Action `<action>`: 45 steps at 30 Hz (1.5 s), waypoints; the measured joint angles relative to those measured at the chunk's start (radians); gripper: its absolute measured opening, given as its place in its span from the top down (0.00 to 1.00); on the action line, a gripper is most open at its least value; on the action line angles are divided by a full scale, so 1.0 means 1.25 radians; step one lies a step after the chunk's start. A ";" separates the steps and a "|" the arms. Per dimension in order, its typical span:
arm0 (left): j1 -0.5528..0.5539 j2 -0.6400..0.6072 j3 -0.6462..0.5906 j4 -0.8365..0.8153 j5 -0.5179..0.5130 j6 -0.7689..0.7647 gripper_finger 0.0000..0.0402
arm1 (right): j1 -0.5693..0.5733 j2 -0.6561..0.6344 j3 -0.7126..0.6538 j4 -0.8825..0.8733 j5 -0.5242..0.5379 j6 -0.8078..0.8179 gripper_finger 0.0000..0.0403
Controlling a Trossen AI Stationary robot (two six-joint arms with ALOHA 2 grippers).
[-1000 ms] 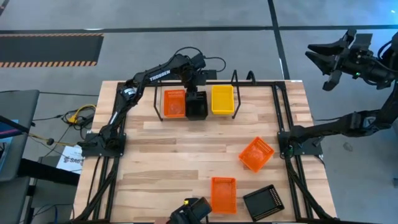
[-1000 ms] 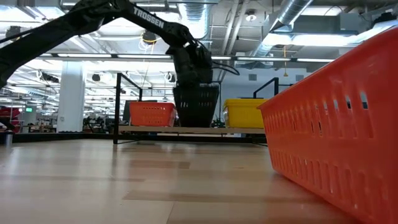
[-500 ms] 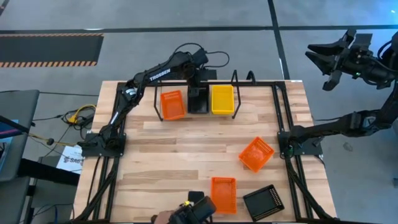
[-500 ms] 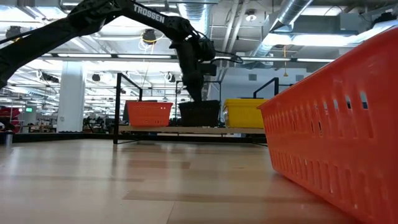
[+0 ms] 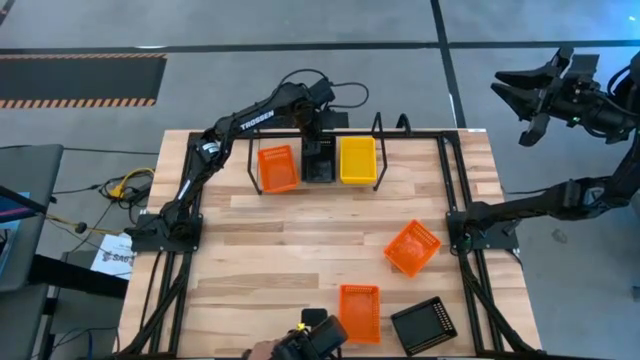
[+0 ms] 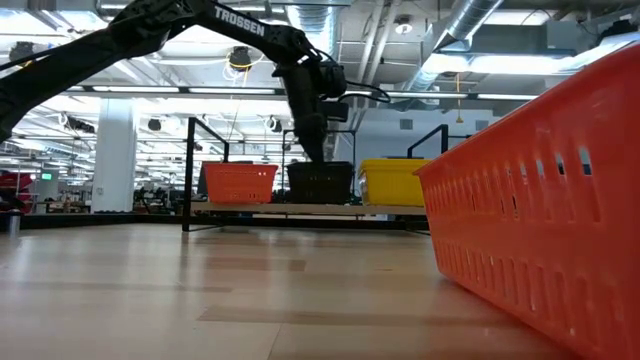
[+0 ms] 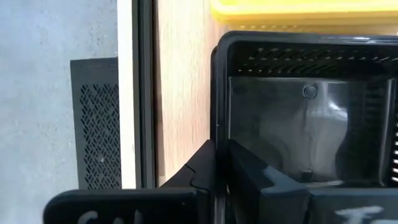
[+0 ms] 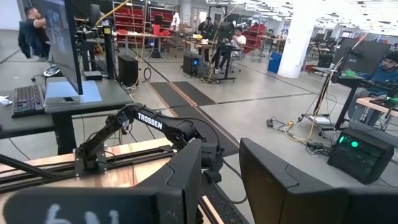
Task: Stack baskets on shelf by color
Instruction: Stack the left black basket on the black basket on the shelf, then stack the right orange basket on the orange basket on the shelf
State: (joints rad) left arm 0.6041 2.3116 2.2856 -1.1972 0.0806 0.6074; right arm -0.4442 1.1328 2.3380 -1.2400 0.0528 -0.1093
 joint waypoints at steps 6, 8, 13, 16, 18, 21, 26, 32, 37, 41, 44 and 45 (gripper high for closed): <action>0.000 0.000 0.000 0.011 -0.007 -0.021 0.85 | 0.000 0.000 0.000 0.000 0.000 0.002 0.67; 0.000 0.000 0.000 0.016 -0.015 -0.022 0.81 | 0.000 0.000 0.000 0.000 0.000 0.002 0.67; -0.001 -0.001 0.021 0.017 -0.021 -0.023 0.70 | 0.000 0.000 0.000 0.000 0.000 -0.003 0.67; -0.002 -0.002 0.057 0.006 -0.020 -0.041 0.66 | 0.000 0.000 0.000 -0.001 0.000 -0.003 0.67; -0.002 -0.028 0.049 0.026 -0.023 -0.059 0.64 | 0.000 0.003 0.000 -0.001 0.000 -0.003 0.67; -0.002 -0.068 0.056 0.020 -0.031 -0.087 0.63 | 0.000 0.012 0.000 -0.017 0.000 -0.001 0.67; -0.002 -0.153 0.055 0.015 -0.037 -0.139 0.62 | -0.002 0.051 0.000 -0.131 0.024 0.053 0.67; -0.002 -0.255 0.055 -0.011 -0.054 -0.176 0.62 | 0.001 0.113 -0.038 -0.253 0.061 0.192 0.67; -0.001 -0.322 0.055 -0.039 -0.056 -0.180 0.62 | 0.019 0.141 -0.128 -0.264 -0.045 0.282 0.67; -0.001 -0.356 0.055 -0.075 -0.058 -0.163 0.62 | 0.054 0.135 -0.257 -0.264 -0.054 0.372 0.67; -0.001 -0.367 0.055 -0.103 -0.067 -0.146 0.62 | 0.074 0.110 -0.377 -0.264 -0.061 0.445 0.67; -0.001 -0.369 0.055 -0.113 -0.068 -0.139 0.62 | 0.083 0.097 -0.419 -0.264 -0.060 0.477 0.67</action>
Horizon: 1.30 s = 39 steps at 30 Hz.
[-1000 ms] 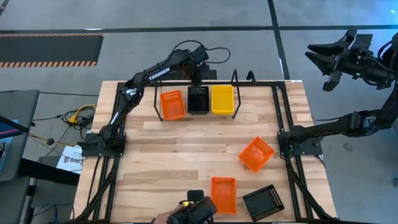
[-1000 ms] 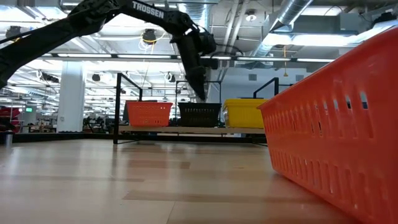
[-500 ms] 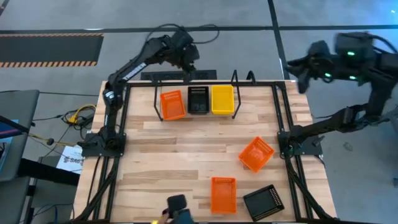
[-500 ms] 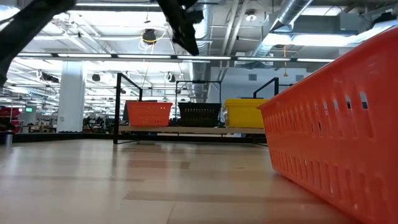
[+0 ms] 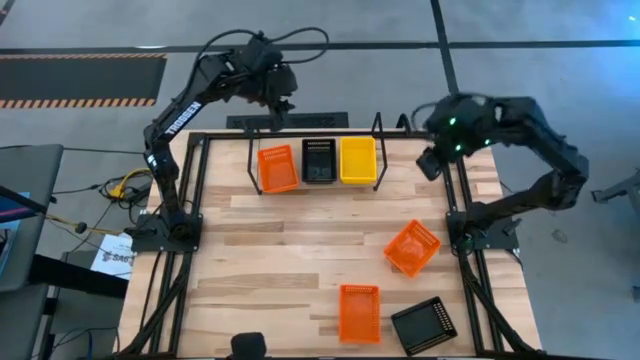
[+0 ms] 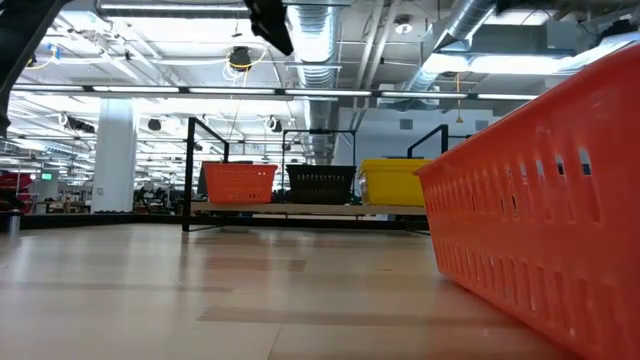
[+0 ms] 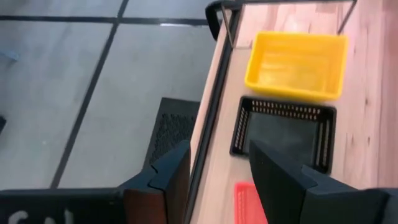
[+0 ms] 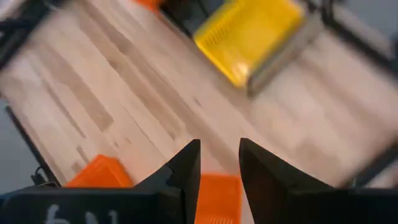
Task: Stack baskets on shelf by color
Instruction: Stack the right orange basket on the orange basket on the shelf
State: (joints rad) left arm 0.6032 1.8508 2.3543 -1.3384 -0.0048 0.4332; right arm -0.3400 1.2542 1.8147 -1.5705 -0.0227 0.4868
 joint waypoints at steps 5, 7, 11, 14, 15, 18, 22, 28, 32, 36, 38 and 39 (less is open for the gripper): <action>0.000 0.000 -0.001 -0.020 -0.001 0.022 0.62 | 0.044 -0.077 -0.208 0.000 -0.002 0.179 0.67; 0.000 0.000 -0.001 -0.019 -0.001 0.031 0.62 | 0.074 -0.107 -0.286 -0.001 -0.009 0.259 0.67; 0.000 0.000 -0.001 -0.015 -0.001 0.033 0.62 | 0.146 -0.140 -0.421 -0.001 -0.030 0.390 0.67; 0.000 0.000 -0.001 0.000 -0.001 0.033 0.62 | 0.196 -0.141 -0.500 0.000 -0.037 0.456 0.67; 0.000 0.000 -0.001 0.004 0.000 0.034 0.62 | 0.209 -0.140 -0.523 0.002 -0.038 0.471 0.67; 0.000 0.000 -0.001 0.010 0.018 0.036 0.62 | 0.243 -0.130 -0.596 0.037 -0.043 0.502 0.67; 0.000 0.000 -0.001 0.013 0.027 0.035 0.62 | 0.258 -0.125 -0.692 0.122 -0.067 0.506 0.64; 0.000 0.000 -0.001 0.013 0.028 0.020 0.62 | 0.261 -0.122 -0.811 0.237 -0.067 0.483 0.54; 0.000 0.000 -0.001 0.013 0.028 0.013 0.62 | 0.261 -0.122 -0.865 0.267 -0.065 0.463 0.49; 0.000 0.000 -0.001 0.008 0.028 0.001 0.62 | 0.261 -0.121 -0.893 0.303 -0.057 0.457 0.47; 0.000 0.000 -0.001 0.008 0.028 -0.002 0.62 | 0.262 -0.123 -0.889 0.309 -0.054 0.449 0.47; 0.000 0.000 -0.001 0.008 0.028 -0.002 0.62 | 0.262 -0.123 -0.891 0.324 -0.048 0.447 0.47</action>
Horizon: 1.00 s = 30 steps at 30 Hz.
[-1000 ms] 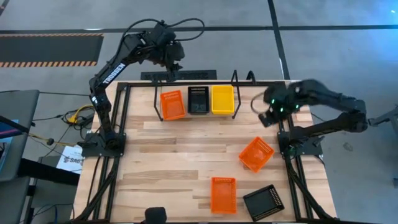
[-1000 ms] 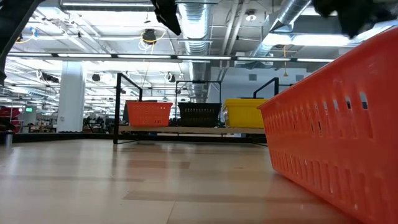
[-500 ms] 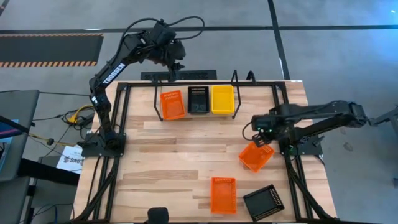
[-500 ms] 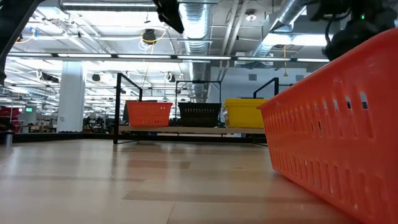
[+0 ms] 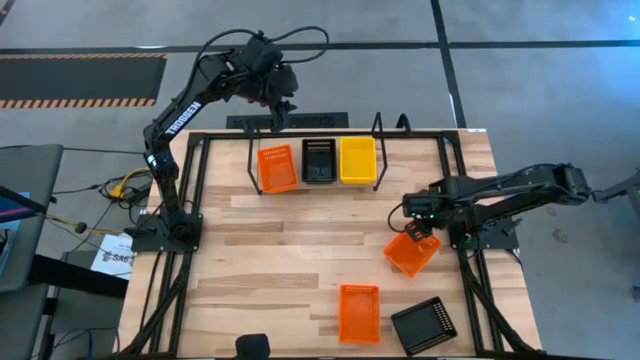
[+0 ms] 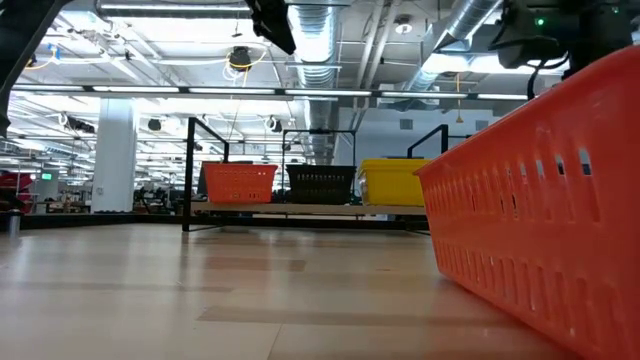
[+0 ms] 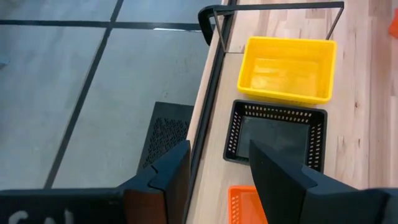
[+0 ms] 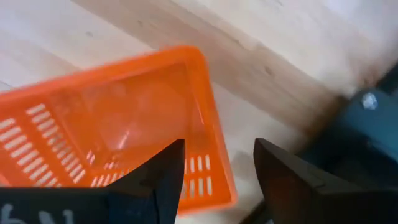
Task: Stack baskets on shelf by color
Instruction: Stack the right orange basket on the orange basket on the shelf
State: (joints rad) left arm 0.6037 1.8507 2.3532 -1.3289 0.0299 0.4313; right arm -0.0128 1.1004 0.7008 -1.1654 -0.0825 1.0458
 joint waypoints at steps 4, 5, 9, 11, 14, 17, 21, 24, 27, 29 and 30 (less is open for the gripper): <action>0.000 0.000 0.000 -0.001 0.000 -0.007 0.62 | -0.005 0.000 -0.020 0.084 0.002 -0.006 0.48; 0.000 0.000 0.000 -0.003 0.000 -0.008 0.62 | -0.006 0.000 -0.024 0.099 0.002 -0.006 0.48; 0.000 0.000 0.000 -0.006 0.000 -0.008 0.62 | -0.005 0.001 -0.051 0.119 0.002 -0.003 0.48; 0.000 0.000 0.000 -0.006 0.000 -0.008 0.62 | -0.005 0.001 -0.065 0.119 0.002 -0.002 0.48; 0.000 0.000 0.000 -0.006 0.000 -0.008 0.62 | -0.006 0.001 -0.081 0.120 -0.001 0.000 0.48; 0.000 0.000 0.000 -0.006 0.000 -0.008 0.62 | -0.006 0.001 -0.083 0.123 -0.007 0.001 0.50; 0.000 0.000 0.000 -0.006 0.000 -0.008 0.62 | -0.013 0.001 -0.083 0.128 -0.029 0.000 0.67; 0.000 0.000 0.000 -0.006 0.000 -0.008 0.62 | -0.013 0.001 -0.082 0.138 -0.039 -0.006 0.90; 0.000 0.000 0.000 -0.006 0.000 -0.008 0.62 | -0.013 0.000 -0.080 0.151 -0.039 -0.005 0.96; 0.000 0.000 0.000 -0.006 0.000 -0.008 0.62 | -0.013 0.001 -0.064 0.141 -0.022 -0.007 0.97; 0.000 0.000 0.000 -0.006 0.000 -0.008 0.62 | -0.013 0.001 -0.052 0.133 -0.007 -0.008 0.98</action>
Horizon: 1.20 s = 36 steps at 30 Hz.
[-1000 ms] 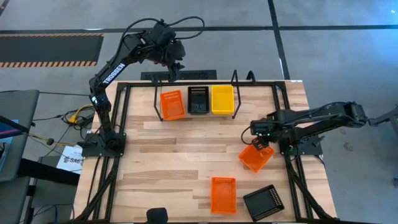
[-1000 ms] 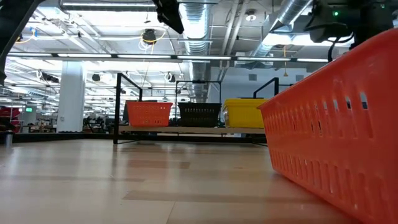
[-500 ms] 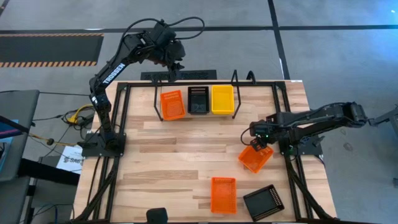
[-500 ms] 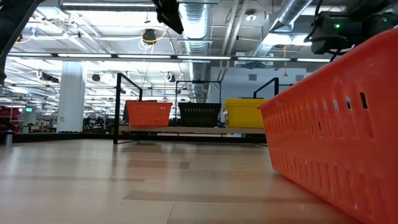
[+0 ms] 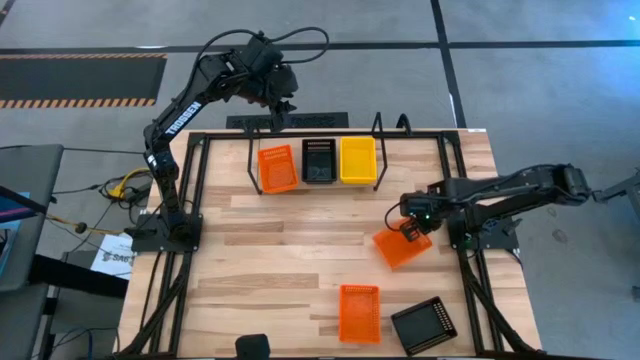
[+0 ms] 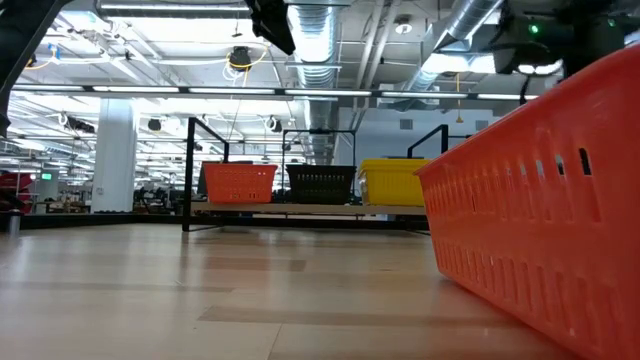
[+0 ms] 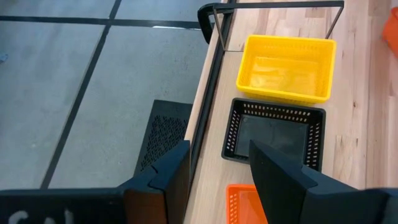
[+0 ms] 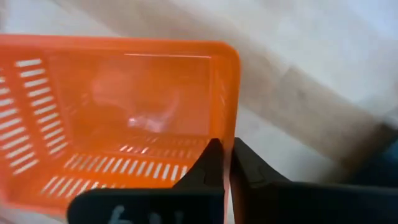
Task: Stack baskets on shelf by color
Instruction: Stack the right orange basket on the orange basket on the shelf
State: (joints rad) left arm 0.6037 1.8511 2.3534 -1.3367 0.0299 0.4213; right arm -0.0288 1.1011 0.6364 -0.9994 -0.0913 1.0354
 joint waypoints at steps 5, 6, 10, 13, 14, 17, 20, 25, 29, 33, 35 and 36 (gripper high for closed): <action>0.000 0.000 0.000 0.000 0.000 -0.004 0.62 | 0.000 -0.002 0.131 -0.115 0.103 0.002 0.99; 0.000 0.000 0.000 0.000 0.000 -0.006 0.62 | 0.000 -0.002 0.172 -0.150 0.125 0.004 0.99; 0.000 0.000 0.000 0.001 0.000 -0.033 0.62 | 0.012 -0.001 0.363 -0.289 0.275 0.009 0.99; 0.000 0.000 0.000 0.013 0.001 -0.084 0.62 | 0.025 0.000 0.508 -0.378 0.432 0.020 1.00; 0.000 0.000 0.000 0.020 0.005 -0.104 0.62 | 0.030 0.000 0.553 -0.401 0.487 0.024 1.00; -0.001 0.003 -0.008 0.073 0.042 -0.140 0.62 | 0.043 0.004 0.660 -0.448 0.637 0.008 1.00; 0.000 0.011 -0.035 0.162 0.110 -0.163 0.62 | 0.043 0.004 0.728 -0.453 0.754 -0.058 1.00; -0.006 0.043 -0.092 0.401 0.177 -0.246 0.62 | 0.029 0.005 0.751 -0.416 0.929 -0.141 1.00; -0.018 0.100 -0.106 0.581 0.195 -0.317 0.62 | 0.003 0.022 0.752 -0.385 1.008 -0.186 1.00; -0.028 0.159 -0.106 0.715 0.295 -0.403 0.62 | -0.024 0.057 0.752 -0.373 1.010 -0.244 1.00; -0.028 0.188 -0.106 0.776 0.389 -0.464 0.62 | -0.036 0.071 0.752 -0.373 1.007 -0.265 1.00; -0.029 0.203 -0.106 0.812 0.439 -0.498 0.62 | -0.041 0.076 0.752 -0.376 1.000 -0.273 1.00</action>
State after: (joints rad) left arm 0.5676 2.1042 2.2204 -0.3219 0.5782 -0.2006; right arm -0.0803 1.1964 1.5759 -1.4692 1.1590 0.6948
